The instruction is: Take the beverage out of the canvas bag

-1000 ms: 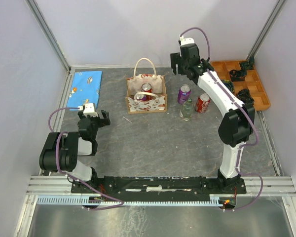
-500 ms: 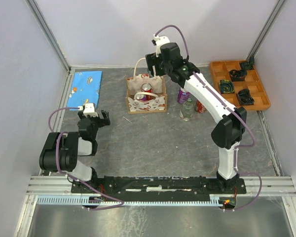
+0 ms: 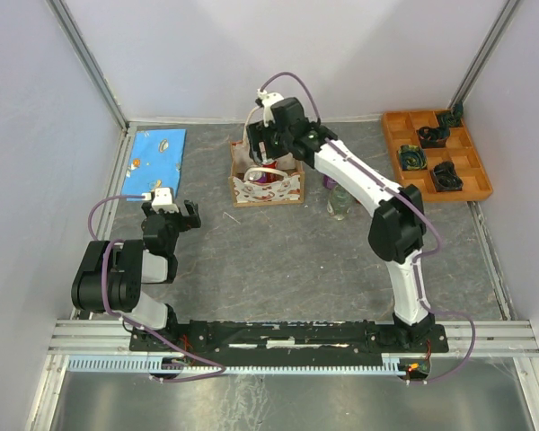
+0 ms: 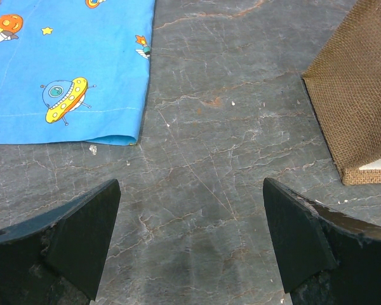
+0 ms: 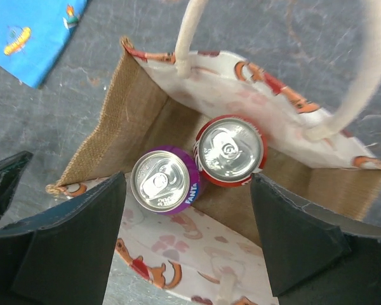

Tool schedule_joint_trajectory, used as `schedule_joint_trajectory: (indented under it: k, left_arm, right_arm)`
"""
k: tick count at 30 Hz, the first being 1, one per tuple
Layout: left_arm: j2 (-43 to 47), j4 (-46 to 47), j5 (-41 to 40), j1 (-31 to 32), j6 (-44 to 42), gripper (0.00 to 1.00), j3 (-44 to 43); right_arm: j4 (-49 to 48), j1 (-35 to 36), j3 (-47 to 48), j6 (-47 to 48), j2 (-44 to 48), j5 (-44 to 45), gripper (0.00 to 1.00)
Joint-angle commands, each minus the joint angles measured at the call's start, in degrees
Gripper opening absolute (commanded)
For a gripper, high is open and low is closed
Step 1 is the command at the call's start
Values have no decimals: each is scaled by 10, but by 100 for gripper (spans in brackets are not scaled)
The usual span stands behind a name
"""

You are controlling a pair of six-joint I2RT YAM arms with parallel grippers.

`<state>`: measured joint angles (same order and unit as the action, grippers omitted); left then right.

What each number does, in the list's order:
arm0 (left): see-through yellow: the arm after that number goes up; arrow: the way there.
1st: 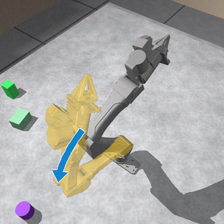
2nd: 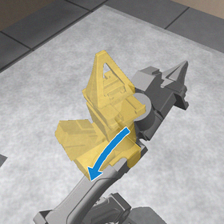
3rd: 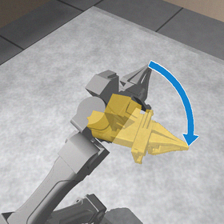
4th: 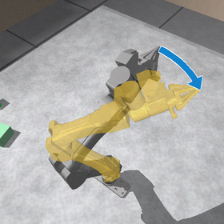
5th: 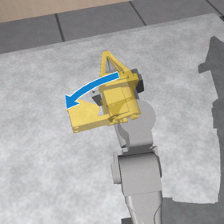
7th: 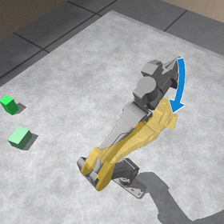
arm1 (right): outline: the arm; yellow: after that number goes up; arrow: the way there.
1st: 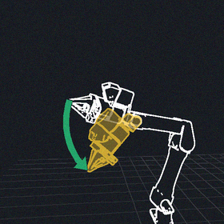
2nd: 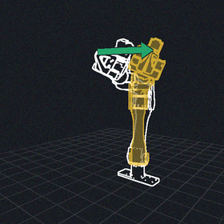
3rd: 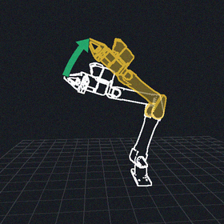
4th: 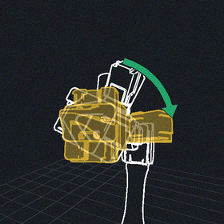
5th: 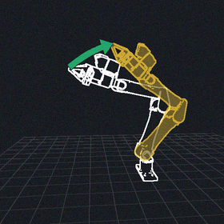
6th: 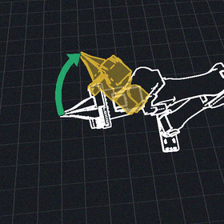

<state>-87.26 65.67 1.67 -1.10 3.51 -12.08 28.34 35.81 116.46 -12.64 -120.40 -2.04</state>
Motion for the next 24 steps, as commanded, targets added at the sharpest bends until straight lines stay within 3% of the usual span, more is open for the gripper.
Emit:
schedule_joint_trajectory:
  k: [1,10,24]
  left_arm:
    - [3,20,-4,2,-25,99,-13]
    - [3,20,-5,2,-25,99,-13]
    - [3,20,-4,2,-25,99,-13]
  right_arm:
    - [-1,20,33,-25,-34,33,88]
    - [20,47,40,-76,-59,126,99]
    - [51,82,44,-100,-69,180,99]
